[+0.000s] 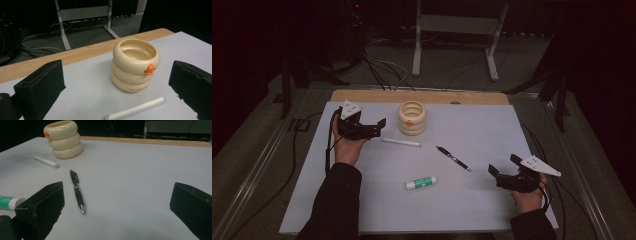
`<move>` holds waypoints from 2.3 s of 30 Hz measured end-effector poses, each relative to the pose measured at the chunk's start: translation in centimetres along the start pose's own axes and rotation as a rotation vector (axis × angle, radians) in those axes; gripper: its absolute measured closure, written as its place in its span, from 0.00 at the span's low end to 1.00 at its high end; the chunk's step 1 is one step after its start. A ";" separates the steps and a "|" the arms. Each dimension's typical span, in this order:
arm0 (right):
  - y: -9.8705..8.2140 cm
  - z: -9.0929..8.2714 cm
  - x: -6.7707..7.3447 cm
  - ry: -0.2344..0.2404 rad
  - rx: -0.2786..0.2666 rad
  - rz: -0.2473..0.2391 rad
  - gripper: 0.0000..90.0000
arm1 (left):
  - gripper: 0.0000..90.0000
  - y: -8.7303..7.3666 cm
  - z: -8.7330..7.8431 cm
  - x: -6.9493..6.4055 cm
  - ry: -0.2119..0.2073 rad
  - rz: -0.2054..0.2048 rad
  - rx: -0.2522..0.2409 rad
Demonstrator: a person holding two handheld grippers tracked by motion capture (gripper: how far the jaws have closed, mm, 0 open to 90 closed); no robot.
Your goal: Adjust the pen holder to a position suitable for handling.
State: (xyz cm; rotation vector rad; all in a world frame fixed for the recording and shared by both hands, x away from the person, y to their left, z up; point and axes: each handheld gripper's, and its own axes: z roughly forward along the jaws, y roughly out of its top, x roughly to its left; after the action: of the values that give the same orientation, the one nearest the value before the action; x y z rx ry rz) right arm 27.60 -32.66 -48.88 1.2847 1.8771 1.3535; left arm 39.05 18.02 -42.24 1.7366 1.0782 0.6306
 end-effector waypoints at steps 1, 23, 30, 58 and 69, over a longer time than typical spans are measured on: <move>0.0 0.0 0.0 0.000 0.000 0.001 0.00 | 0.01 0.0 0.1 0.0 -0.001 0.000 0.001; 0.0 0.0 -0.1 -0.001 -0.006 0.000 0.00 | 0.01 1.4 2.8 0.2 0.020 -0.026 0.034; 0.0 0.0 -0.1 -0.002 -0.006 0.002 0.00 | 0.01 1.8 3.8 0.1 0.025 -0.017 0.057; 0.0 0.0 -0.3 0.003 -0.009 0.009 0.00 | 0.01 2.5 8.9 -1.0 0.032 -0.039 0.132; 0.0 -0.1 -0.4 0.002 -0.011 0.013 0.00 | 0.07 2.4 11.0 -1.7 0.011 -0.079 0.174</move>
State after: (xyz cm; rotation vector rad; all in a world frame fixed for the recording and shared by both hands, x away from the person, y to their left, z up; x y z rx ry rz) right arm 27.74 -33.08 -48.87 1.2932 1.8625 1.3706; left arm 47.93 11.16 -44.40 1.8301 1.2343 0.5104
